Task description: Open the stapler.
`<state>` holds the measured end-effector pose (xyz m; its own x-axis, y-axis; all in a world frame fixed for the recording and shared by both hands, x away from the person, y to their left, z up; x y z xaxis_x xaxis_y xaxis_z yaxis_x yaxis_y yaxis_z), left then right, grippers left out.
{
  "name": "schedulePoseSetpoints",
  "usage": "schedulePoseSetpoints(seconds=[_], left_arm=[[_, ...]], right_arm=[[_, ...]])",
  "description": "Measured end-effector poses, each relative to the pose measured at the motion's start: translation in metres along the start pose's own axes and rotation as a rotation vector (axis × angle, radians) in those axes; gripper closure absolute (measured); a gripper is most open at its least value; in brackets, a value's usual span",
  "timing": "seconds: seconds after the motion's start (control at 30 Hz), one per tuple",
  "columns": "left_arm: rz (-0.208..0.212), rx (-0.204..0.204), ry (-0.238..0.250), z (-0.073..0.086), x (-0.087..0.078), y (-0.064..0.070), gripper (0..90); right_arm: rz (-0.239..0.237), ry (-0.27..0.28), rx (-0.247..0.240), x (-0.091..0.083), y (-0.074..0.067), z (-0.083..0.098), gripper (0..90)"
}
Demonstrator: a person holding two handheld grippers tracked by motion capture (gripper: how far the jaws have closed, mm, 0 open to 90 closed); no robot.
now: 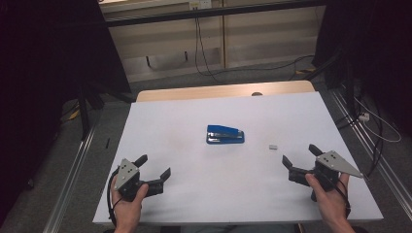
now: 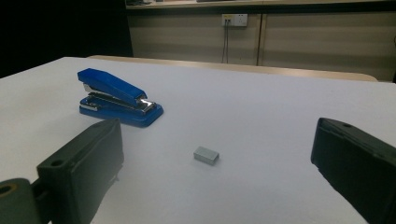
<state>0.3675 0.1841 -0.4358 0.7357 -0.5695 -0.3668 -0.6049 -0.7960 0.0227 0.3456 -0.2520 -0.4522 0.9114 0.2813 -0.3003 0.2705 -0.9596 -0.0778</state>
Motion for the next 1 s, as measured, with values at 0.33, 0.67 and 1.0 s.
schedulePoseSetpoints(seconds=[0.33, 0.67, 1.0], left_arm=[[0.022, -0.003, -0.015, 0.002, 0.003, 0.005, 4.9], [0.04, 0.004, -0.034, 0.003, 0.009, 0.01, 4.8], [0.063, 0.007, -0.045, 0.005, 0.013, 0.013, 4.7]], right_arm=[[-0.033, -0.008, -0.001, 0.001, -0.004, 0.001, 2.5], [-0.097, -0.028, -0.006, 0.0, -0.011, 0.004, 4.0], [-0.135, -0.052, -0.058, 0.007, -0.028, 0.006, 5.6]])
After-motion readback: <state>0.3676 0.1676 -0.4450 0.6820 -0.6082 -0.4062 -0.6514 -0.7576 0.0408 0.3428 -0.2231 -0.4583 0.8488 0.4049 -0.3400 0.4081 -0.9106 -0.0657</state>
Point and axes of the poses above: each handheld gripper's, and its own axes: x roughly forward along the jaws, z roughly out of its underside, y roughly to its right, the point moved 8 cm from there along x, roughly forward along the jaws, and after that the axes turned 3 degrees about -y, right-handed, at the moved point
